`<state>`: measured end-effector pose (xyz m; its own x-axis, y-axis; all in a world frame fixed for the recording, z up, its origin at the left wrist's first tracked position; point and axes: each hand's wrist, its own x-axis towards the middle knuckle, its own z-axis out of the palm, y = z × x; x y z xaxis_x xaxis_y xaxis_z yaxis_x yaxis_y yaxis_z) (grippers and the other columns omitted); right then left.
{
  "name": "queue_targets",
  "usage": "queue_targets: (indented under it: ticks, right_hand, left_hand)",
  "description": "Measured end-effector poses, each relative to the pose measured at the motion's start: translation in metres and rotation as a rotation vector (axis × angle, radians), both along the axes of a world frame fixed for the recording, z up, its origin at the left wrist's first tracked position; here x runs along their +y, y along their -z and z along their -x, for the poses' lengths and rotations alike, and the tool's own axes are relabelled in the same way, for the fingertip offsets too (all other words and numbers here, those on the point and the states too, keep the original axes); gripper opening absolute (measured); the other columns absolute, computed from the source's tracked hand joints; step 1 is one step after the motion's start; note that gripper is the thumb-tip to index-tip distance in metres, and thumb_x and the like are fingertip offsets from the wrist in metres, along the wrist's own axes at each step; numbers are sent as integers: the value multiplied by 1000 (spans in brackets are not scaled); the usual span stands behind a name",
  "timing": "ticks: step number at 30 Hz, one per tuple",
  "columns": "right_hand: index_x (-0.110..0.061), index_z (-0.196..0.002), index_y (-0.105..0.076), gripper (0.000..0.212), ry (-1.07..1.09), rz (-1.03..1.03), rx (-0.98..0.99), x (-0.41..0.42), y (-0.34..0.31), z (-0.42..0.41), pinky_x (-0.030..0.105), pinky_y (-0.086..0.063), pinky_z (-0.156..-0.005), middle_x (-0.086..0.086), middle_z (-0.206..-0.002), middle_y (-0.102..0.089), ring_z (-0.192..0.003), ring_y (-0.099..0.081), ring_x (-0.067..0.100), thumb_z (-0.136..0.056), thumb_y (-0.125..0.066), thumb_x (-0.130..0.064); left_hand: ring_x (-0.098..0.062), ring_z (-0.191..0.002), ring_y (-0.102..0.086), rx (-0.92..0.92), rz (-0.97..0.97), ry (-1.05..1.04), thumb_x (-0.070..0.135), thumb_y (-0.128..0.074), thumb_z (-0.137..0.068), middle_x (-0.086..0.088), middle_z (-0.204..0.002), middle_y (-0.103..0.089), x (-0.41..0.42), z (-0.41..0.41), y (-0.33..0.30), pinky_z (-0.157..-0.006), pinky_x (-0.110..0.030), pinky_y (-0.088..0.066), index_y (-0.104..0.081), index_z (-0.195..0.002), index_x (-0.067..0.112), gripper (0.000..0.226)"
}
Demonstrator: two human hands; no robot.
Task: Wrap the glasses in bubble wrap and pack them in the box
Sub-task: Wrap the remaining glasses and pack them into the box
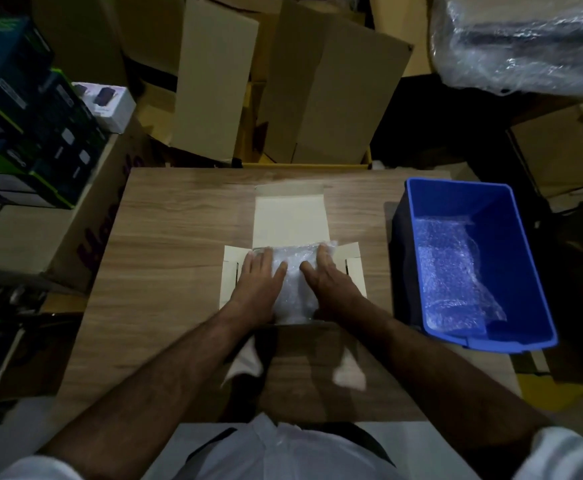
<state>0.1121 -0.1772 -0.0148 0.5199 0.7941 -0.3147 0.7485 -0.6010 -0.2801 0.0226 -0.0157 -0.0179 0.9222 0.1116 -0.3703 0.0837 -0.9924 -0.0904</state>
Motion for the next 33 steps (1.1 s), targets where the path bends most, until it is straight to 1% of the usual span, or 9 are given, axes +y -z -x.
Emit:
queue_targets:
  ticks: [4,7,11,15,22,25,28,31,33]
  right_hand:
    - [-8,-146,-36,92,1,-44,-1,-7,6,-1,43,-49,-106,35,-162,1,-152,-14,47,-73,-88,-26]
    - [-8,-147,-38,95,-12,-74,34,-11,8,-2,42,-50,-98,31,-160,-15,-144,-32,45,-69,-90,-23]
    - [-8,-146,-36,101,-50,-29,12,-4,9,-9,46,-55,-89,30,-154,-23,-139,-37,45,-64,-92,-25]
    - [-11,-149,-29,111,-95,41,-16,2,6,-16,41,-50,-83,21,-140,-38,-124,-47,36,-60,-93,-32]
    - [-12,-147,-21,111,-158,98,-62,5,1,-19,41,-49,-87,20,-138,-41,-124,-47,35,-65,-90,-42]
    - [-7,-156,-18,107,-204,87,-88,-4,-5,-19,45,-46,-101,27,-155,-29,-139,-39,40,-77,-83,-41]
    - [-8,-157,-27,98,-108,-84,-115,-21,-15,-14,46,-41,-111,25,-161,-26,-145,-36,38,-82,-79,-41]
    - [-9,-153,-38,85,8,-256,-196,-46,-26,-13,50,-32,-118,26,-158,-34,-143,-40,40,-83,-76,-37]
    - [-8,-149,-43,74,66,-319,-219,-67,-34,-18,53,-29,-118,26,-155,-39,-140,-42,42,-86,-70,-34]
  left_hand:
    - [-44,-148,-18,21,-22,-18,39,-73,-82,-30,-160,-14,-3,2,7,-124,-53,-11,-8,-160,14,104]
    - [-43,-149,-16,37,10,-8,46,-77,-78,-28,-159,-17,3,2,15,-123,-53,-4,-4,-160,14,115]
    - [-43,-150,-15,60,16,11,50,-78,-74,-27,-160,-16,9,-3,19,-124,-53,0,-1,-160,15,121]
    - [-42,-151,-15,83,10,19,52,-78,-74,-26,-160,-16,11,-6,20,-124,-54,3,2,-160,15,123]
    - [-40,-153,-11,83,40,21,58,-75,-75,-26,-162,-15,10,-4,16,-124,-55,4,6,-161,17,125]
    - [-38,-153,-5,57,137,-26,56,-73,-80,-23,-163,-12,12,3,6,-124,-56,5,7,-160,17,120]
    - [-32,-155,4,-33,289,-81,62,-66,-83,-17,-167,-2,6,10,-8,-124,-51,9,4,-161,21,113]
    - [-30,-155,10,-167,286,-67,66,-54,-90,-15,-169,5,-13,4,-22,-122,-46,12,0,-162,22,101]
    - [-33,-156,5,-281,294,-36,66,-45,-93,-17,-168,-1,-33,-8,-26,-125,-51,3,-9,-162,20,90]
